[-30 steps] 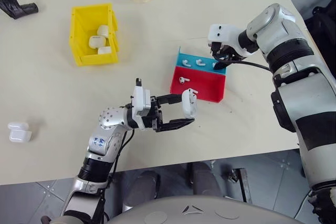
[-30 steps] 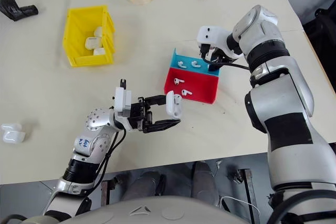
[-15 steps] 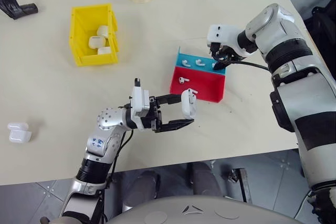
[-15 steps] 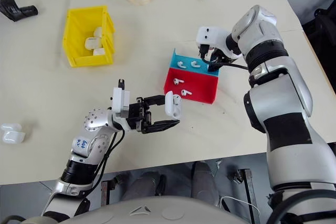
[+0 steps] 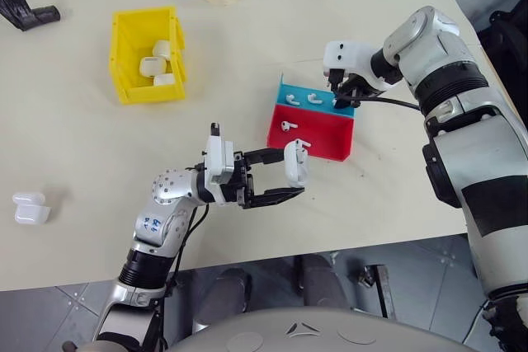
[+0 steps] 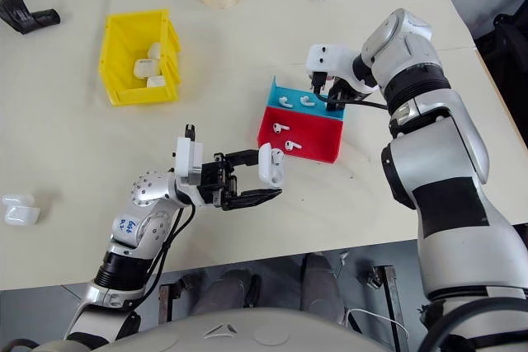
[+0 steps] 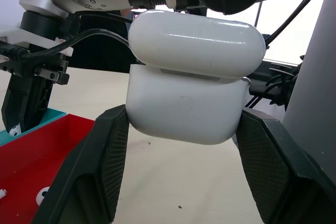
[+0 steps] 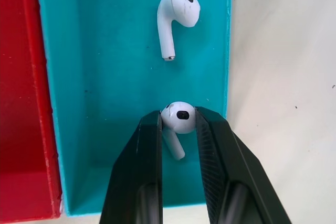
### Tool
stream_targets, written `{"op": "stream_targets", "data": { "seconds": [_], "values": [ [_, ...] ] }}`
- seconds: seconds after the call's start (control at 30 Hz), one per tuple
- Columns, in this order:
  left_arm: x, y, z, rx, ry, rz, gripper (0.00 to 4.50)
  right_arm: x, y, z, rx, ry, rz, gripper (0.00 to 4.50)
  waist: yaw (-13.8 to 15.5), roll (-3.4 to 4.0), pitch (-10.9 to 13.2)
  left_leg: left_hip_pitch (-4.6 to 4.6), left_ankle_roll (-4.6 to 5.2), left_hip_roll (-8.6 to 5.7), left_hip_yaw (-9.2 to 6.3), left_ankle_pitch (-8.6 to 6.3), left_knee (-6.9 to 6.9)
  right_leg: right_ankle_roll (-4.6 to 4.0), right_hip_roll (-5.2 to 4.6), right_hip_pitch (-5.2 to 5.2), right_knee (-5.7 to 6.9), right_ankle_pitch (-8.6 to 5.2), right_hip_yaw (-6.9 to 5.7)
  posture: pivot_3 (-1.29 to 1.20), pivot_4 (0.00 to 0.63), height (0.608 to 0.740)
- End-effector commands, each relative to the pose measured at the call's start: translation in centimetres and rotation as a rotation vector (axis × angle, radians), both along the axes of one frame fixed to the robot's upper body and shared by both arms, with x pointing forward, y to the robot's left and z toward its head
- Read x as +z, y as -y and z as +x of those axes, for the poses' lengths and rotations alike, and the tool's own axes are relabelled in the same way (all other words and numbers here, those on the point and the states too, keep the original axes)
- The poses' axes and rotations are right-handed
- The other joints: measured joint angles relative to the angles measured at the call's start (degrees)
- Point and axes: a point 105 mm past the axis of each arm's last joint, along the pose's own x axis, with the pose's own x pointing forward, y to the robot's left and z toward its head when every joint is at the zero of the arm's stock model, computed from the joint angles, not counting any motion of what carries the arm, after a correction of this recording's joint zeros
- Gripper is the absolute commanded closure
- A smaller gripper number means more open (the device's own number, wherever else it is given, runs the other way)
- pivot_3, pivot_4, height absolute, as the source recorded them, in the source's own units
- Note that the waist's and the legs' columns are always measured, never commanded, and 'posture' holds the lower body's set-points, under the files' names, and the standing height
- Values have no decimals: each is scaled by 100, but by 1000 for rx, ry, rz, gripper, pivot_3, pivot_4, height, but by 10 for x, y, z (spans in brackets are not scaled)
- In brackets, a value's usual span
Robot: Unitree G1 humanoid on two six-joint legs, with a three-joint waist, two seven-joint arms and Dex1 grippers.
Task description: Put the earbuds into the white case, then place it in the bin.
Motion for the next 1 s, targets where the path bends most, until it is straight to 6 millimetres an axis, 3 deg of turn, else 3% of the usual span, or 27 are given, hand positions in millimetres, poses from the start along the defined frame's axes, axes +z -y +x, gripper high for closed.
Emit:
{"op": "stream_targets", "data": {
  "seconds": [0.03, 0.3, 0.5, 0.63, 0.77, 1.0],
  "values": [
    [10, -1, -5, -15, 37, -26, 1777, 4, -3, 0, 15, 7, 33, 3770, -2, 0, 0, 0, 0, 0, 0, 0, 0, -1, 0, 0, 0, 0, 0, 0, 150, 740],
    [9, -4, -5, -40, 24, -9, 1777, 57, 5, -3, 38, 113, 238, 3770, 21, 1, 1, -8, 0, -4, 0, 0, 0, -1, 1, -7, 0, 1, -2, 0, 150, 740],
    [12, -5, -2, -54, 25, -1, 1777, 100, 9, -33, 133, 179, 536, 3770, 37, 1, 1, -23, 0, -11, 0, 0, 20, -1, 0, -10, -2, 1, -6, 0, 150, 740],
    [14, -5, -1, -70, 21, -5, 1777, 104, 14, -63, 174, 271, 781, 3770, 64, 1, 1, -48, 0, -10, -15, 0, 54, 0, 0, -12, -1, 1, -7, 0, 150, 740],
    [14, -5, 2, -81, 13, 0, 1777, 100, 7, -107, 232, 279, 1124, 3770, 74, 1, 1, -67, 0, -24, -17, 0, 74, 6, -9, -20, -4, 4, -5, 0, 150, 740],
    [19, -3, 6, -98, 1, -3, 1777, 80, -23, -165, 243, 225, 1439, 3770, 159, 1, 0, -63, 1, -34, -20, -1, 75, 9, -10, -19, -6, 6, -3, 0, 150, 740]
  ]
}}
